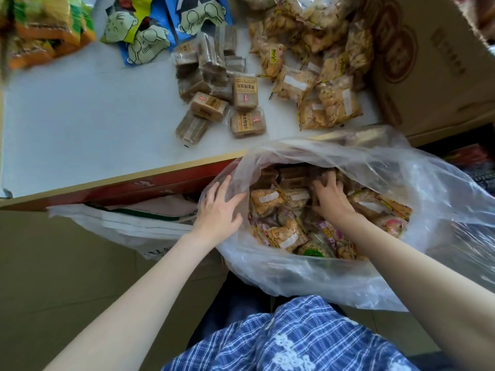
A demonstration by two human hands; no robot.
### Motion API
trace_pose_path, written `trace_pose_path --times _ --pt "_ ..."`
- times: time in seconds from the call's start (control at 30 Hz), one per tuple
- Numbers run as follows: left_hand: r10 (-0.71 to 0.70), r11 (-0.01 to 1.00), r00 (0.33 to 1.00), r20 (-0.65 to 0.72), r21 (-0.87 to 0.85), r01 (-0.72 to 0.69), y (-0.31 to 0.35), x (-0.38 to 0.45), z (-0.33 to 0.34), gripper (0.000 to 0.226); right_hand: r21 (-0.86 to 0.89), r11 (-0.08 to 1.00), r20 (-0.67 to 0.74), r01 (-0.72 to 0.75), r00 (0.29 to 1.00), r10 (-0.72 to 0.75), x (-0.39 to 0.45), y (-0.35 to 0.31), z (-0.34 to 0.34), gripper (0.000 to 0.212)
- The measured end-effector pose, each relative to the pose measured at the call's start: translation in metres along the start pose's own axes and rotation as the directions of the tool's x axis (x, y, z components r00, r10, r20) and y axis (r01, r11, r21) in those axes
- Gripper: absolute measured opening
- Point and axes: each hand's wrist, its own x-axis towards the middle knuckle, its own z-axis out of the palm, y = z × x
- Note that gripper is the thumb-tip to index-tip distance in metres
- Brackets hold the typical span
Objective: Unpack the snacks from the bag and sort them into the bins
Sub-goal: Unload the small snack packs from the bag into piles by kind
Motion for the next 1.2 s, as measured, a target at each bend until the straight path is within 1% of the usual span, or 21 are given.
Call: trace_pose_path --times 0.1,0.2,0.27,0.3,0.37,0.43,0.47,0.53,0.6,0.73,0.77,0.83,0.9,0.93,0.97,1.07,1.13,1.2 --pt "-0.009 1.0 1.0 0.001 -0.014 0.009 0.0 0.0 0.002 0.052 0.198 0.979 -0.052 0.043 0.998 -0.033 -0.009 0.008 -0.006 0.043" --pt "-0.02 0.999 1.0 -0.014 -0.038 0.02 0.002 0.001 0.002 0.051 0.418 0.904 -0.101 0.085 0.994 -0.047 -0.02 0.002 -0.015 0.034" --pt "-0.023 0.997 0.999 -0.045 -0.078 0.019 0.003 0.001 0.0 0.049 0.501 0.852 -0.152 0.153 0.984 -0.088 -0.026 -0.007 -0.022 0.031" --pt "-0.021 0.994 0.997 -0.074 -0.11 0.013 0.003 0.001 -0.001 0.047 0.539 0.822 -0.172 0.185 0.979 -0.108 -0.029 -0.013 -0.028 0.028" --pt "-0.017 0.982 0.984 -0.176 -0.189 -0.017 0.004 0.0 -0.006 0.043 0.619 0.749 -0.21 0.234 0.969 -0.129 -0.03 -0.025 -0.045 0.016" --pt "-0.028 0.972 0.959 -0.281 -0.232 -0.04 0.001 0.0 -0.012 0.04 0.719 0.634 -0.253 0.284 0.957 -0.143 -0.029 -0.041 -0.069 0.004" --pt "-0.041 0.971 0.948 -0.316 -0.237 -0.037 -0.002 0.0 -0.015 0.038 0.759 0.572 -0.279 0.31 0.949 -0.145 -0.027 -0.049 -0.082 0.003" --pt "-0.074 0.969 0.933 -0.351 -0.247 -0.016 -0.008 0.001 -0.021 0.036 0.805 0.476 -0.34 0.355 0.933 -0.122 -0.016 -0.065 -0.105 0.004" --pt "-0.12 0.963 0.928 -0.353 -0.267 0.022 -0.014 0.001 -0.025 0.036 0.818 0.442 -0.374 0.368 0.924 -0.078 0.007 -0.081 -0.12 0.005" --pt "-0.166 0.959 0.923 -0.348 -0.276 0.068 -0.022 -0.002 -0.028 0.04 0.872 0.372 -0.332 0.318 0.943 -0.03 0.069 -0.119 -0.137 0.01" --pt "-0.168 0.96 0.925 -0.341 -0.271 0.074 -0.024 -0.003 -0.028 0.041 0.875 0.374 -0.32 0.309 0.947 -0.034 0.084 -0.129 -0.141 0.013" --pt "-0.173 0.962 0.927 -0.334 -0.261 0.085 -0.03 -0.007 -0.028 0.042 0.859 0.417 -0.292 0.299 0.953 -0.082 0.107 -0.148 -0.146 0.025" --pt "-0.185 0.96 0.926 -0.329 -0.261 0.1 -0.035 -0.009 -0.026 0.042 0.805 0.517 -0.247 0.29 0.957 -0.152 0.115 -0.162 -0.147 0.034" --pt "-0.19 0.959 0.926 -0.325 -0.266 0.103 -0.037 -0.01 -0.025 0.041 0.779 0.56 -0.232 0.283 0.959 -0.162 0.114 -0.165 -0.147 0.035" --pt "-0.189 0.957 0.928 -0.321 -0.272 0.101 -0.037 -0.01 -0.024 0.041 0.769 0.579 -0.232 0.272 0.962 -0.145 0.113 -0.164 -0.146 0.035" --pt "-0.163 0.957 0.933 -0.322 -0.283 0.07 -0.034 -0.01 -0.021 0.04 0.797 0.543 -0.261 0.264 0.962 -0.086 0.094 -0.14 -0.149 0.032" --pt "-0.12 0.956 0.94 -0.321 -0.294 0.021 -0.029 -0.009 -0.018 0.04 0.796 0.544 -0.249 0.265 0.963 -0.104 0.071 -0.112 -0.148 0.028" --pt "-0.074 0.95 0.959 -0.273 -0.311 -0.015 -0.022 -0.007 -0.016 0.044 0.788 0.551 -0.225 0.275 0.961 -0.159 0.037 -0.08 -0.142 0.021"
